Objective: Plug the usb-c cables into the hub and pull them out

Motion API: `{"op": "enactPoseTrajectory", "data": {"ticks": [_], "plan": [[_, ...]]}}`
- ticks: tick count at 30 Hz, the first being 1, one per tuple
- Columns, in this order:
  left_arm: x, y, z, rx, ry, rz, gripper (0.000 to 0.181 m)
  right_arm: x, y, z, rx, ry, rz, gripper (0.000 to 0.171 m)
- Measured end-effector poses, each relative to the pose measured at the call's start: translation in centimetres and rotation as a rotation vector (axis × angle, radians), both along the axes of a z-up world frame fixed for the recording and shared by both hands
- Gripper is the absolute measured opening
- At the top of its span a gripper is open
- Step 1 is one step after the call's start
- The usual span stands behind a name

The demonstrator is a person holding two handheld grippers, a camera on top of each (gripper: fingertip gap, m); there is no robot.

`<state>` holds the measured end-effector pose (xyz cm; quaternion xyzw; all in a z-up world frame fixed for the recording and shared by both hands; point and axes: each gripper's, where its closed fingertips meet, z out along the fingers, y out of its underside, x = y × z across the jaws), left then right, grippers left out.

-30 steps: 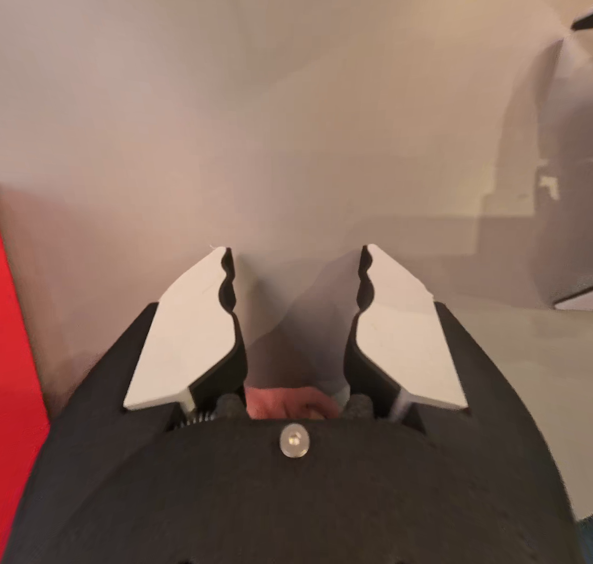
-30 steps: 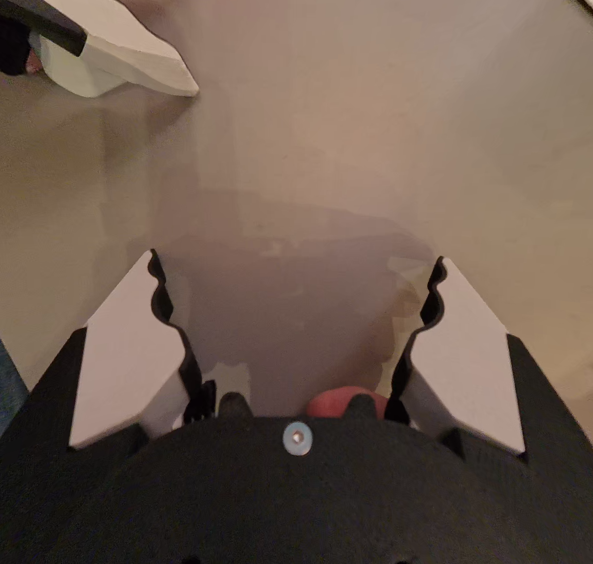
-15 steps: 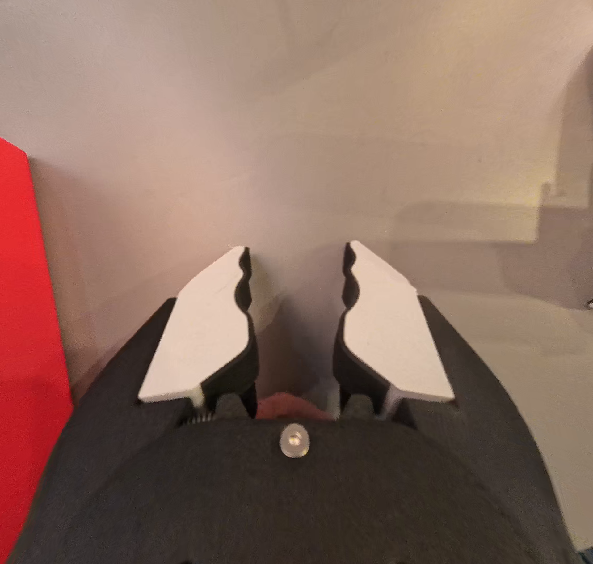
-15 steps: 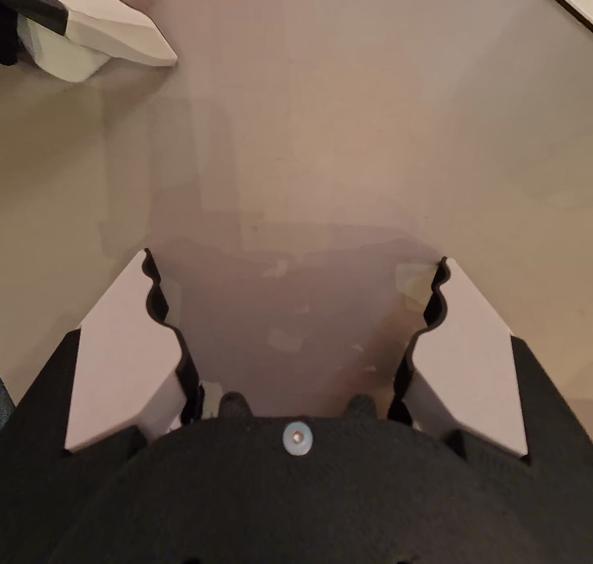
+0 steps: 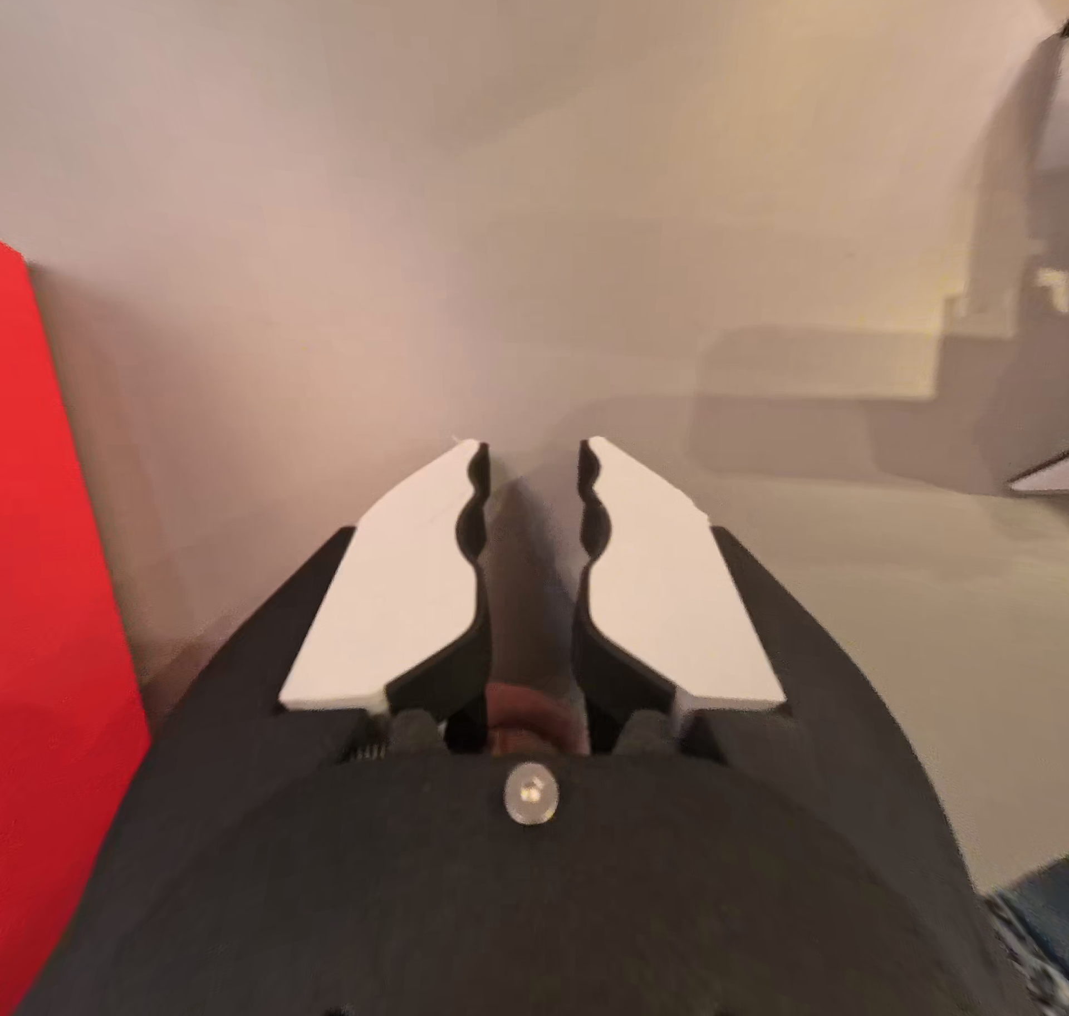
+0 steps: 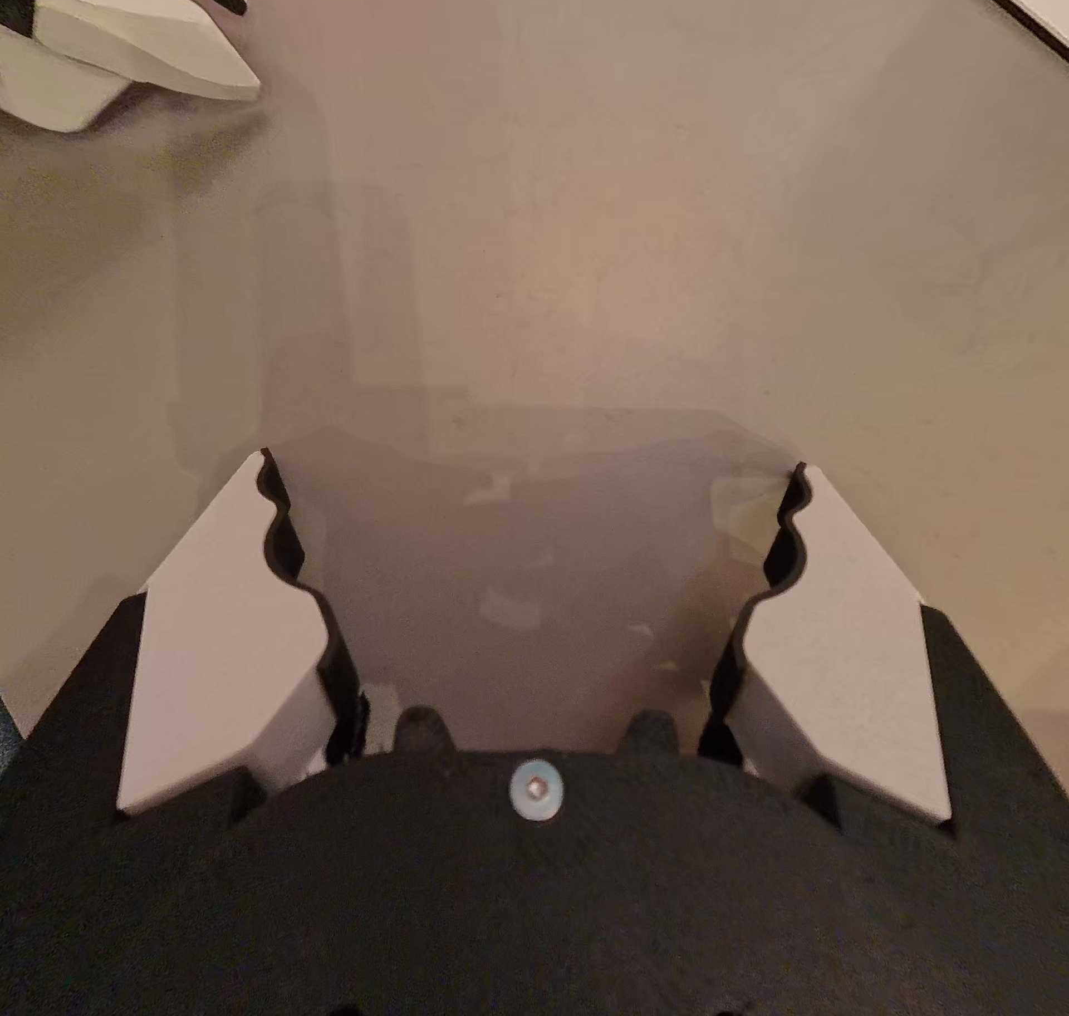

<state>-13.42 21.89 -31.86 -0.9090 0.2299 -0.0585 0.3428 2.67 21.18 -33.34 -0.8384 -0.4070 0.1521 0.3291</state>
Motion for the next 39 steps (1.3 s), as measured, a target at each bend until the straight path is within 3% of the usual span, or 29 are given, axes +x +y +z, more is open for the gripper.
{"op": "enactPoseTrajectory", "data": {"ticks": [5, 8, 13, 22, 26, 29, 34, 35, 36, 39], "plan": [[3.3, 0.0, 2.2, 0.020, -0.056, -0.169, 0.020, 0.0, 0.0, 0.0, 0.000, 0.000, 0.000, 0.159], [3.9, -0.3, -0.5, -0.121, -0.031, -0.221, 0.072, 0.0, 0.0, 0.0, 0.001, 0.000, 0.000, 0.159], [2.8, 1.4, -0.6, -0.036, 0.004, -0.151, 0.089, 0.0, 0.0, 0.0, 0.001, 0.000, -0.001, 0.159], [1.7, 0.5, -0.4, 0.002, 0.004, -0.179, 0.088, 0.0, -0.1, 0.0, 0.001, 0.000, 0.009, 0.159], [1.9, 0.0, -0.6, -0.051, -0.010, -0.227, 0.097, 0.0, -0.1, 0.0, -0.001, 0.000, 0.012, 0.159], [3.5, 0.1, -0.6, -0.070, -0.097, -0.334, 0.123, 0.0, -0.1, 0.0, 0.000, 0.000, 0.014, 0.159], [2.5, 1.8, -1.1, -0.081, 0.036, -0.296, 0.137, 0.0, -0.1, 0.0, -0.001, 0.001, 0.018, 0.159], [2.6, 1.9, -1.0, -0.067, 0.043, -0.306, 0.137, 0.0, -0.1, 0.0, -0.001, 0.001, 0.018, 0.159], [3.1, 1.5, -1.1, -0.082, 0.003, -0.324, 0.125, 0.0, -0.1, 0.0, -0.001, 0.001, 0.020, 0.159], [3.1, 2.0, -1.2, -0.056, -0.024, -0.310, 0.130, 0.0, -0.1, 0.0, -0.001, 0.001, 0.023, 0.159]]}}
